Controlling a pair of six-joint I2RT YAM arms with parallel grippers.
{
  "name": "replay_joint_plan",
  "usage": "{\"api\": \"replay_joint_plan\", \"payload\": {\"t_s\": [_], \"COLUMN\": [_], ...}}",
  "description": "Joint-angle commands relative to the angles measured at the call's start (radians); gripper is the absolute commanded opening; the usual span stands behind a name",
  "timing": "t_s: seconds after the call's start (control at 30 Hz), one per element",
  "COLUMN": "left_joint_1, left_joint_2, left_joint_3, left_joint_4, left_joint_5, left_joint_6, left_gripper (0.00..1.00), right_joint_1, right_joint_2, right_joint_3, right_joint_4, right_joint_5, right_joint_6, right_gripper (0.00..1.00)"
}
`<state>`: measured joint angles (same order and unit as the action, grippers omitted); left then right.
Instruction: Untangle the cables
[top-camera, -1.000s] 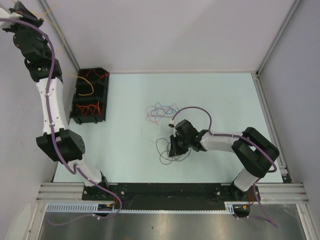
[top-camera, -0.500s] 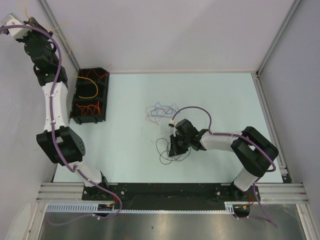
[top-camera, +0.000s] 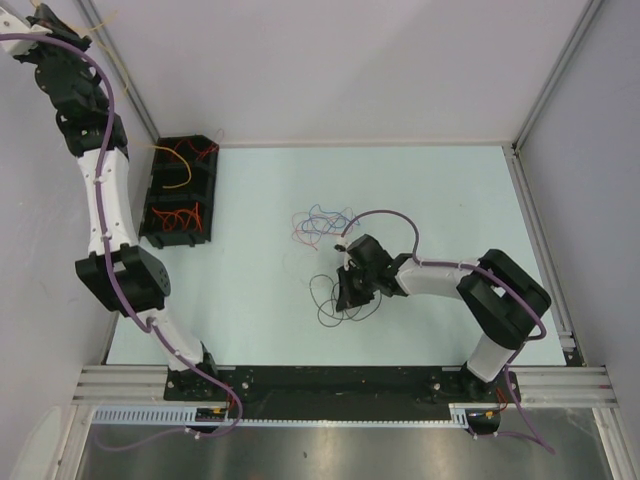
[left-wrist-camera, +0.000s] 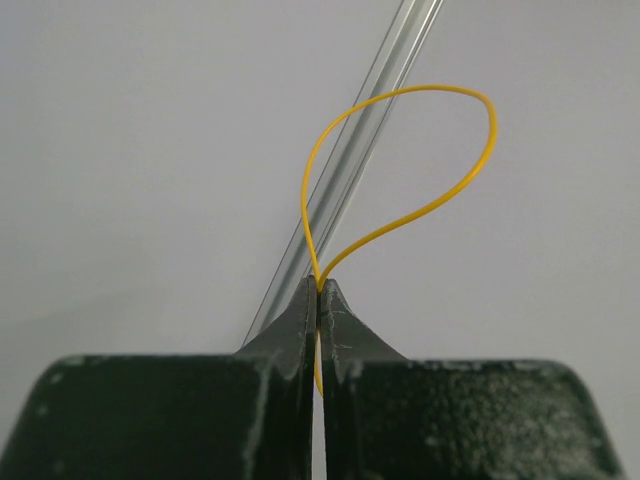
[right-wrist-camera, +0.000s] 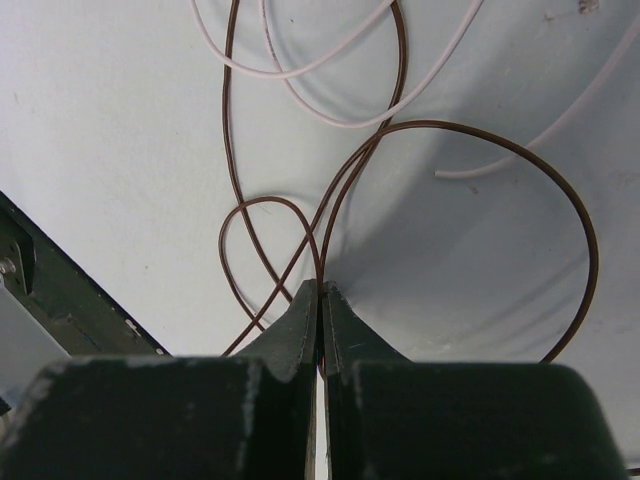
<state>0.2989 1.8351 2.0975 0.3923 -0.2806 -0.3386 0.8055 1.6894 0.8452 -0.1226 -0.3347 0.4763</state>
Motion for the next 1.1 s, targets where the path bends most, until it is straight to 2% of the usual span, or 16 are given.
{"api": "replay_joint_plan", "payload": {"t_s": [0.0,0.23,0.5,0.7,0.93,1.07], "left_joint_1": [0.003,0.000,-0.004,-0.024,-0.055,-0.064], "left_joint_2": [-0.008,-0.045,-0.172,-0.224,-0.257,-0.220], "left_joint_3": [0.004,-0.125,-0.450,-0.632,-0.772,-0.794], "left_joint_4": [0.002,0.072,0.181,0.230,0.263,0.270], "left_joint_5": [0.001,0.020,-0.020,-0.029,-0.045,0.017], "left_joint_6": [0.003,0.044,0.059,0.049,0.061,0.069], "left_gripper": [0.00,0.00,0.00,0.00,0.00,0.00], "right_joint_1": [-0.009,-0.008,0.006,0.024,0.057,0.063], "right_joint_2": [0.016,0.003,0.003,-0.004,-0.033,-0.053], "right_joint_3": [0.043,0.051,0.049,0.049,0.029,0.017], "right_joint_4": [-0.037,-0.071,-0.048,-0.052,-0.065,-0.063], "right_joint_5": [0.016,0.036,0.022,0.036,0.059,0.062], "right_joint_6": [-0.015,-0.027,-0.007,-0.008,-0.019,-0.021], "right_gripper": [0.00,0.00,0.00,0.00,0.00,0.00]}}
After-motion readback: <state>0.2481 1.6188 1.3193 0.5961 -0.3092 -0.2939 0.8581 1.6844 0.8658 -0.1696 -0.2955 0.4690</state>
